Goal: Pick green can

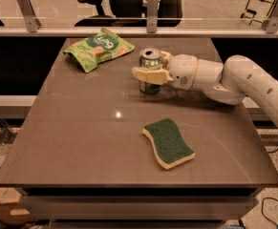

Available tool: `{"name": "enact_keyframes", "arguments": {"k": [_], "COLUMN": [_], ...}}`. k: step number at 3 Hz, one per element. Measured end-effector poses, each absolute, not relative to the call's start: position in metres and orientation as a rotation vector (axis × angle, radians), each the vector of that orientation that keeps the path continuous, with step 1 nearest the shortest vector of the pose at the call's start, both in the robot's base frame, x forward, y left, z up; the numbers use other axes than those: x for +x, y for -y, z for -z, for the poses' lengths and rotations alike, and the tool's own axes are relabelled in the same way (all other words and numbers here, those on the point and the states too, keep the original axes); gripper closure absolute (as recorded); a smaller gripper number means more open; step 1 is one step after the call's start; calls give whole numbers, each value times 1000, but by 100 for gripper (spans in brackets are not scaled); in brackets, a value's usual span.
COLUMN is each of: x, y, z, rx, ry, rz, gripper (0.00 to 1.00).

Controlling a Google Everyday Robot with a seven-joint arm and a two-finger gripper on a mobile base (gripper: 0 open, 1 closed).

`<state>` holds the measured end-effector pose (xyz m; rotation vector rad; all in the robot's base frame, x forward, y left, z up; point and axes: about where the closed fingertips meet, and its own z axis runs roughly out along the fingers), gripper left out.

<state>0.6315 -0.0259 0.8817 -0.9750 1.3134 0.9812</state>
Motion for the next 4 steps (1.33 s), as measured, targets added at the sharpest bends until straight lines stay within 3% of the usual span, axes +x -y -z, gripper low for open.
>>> {"name": "enact_keyframes", "arguments": {"k": [1, 4], "x": [630, 628], "y": [29, 49], "z": [-884, -911], "rx": [-974, -976], "ry": [-1313, -1258], "rz": [-968, -922], "gripper": [100, 100]}}
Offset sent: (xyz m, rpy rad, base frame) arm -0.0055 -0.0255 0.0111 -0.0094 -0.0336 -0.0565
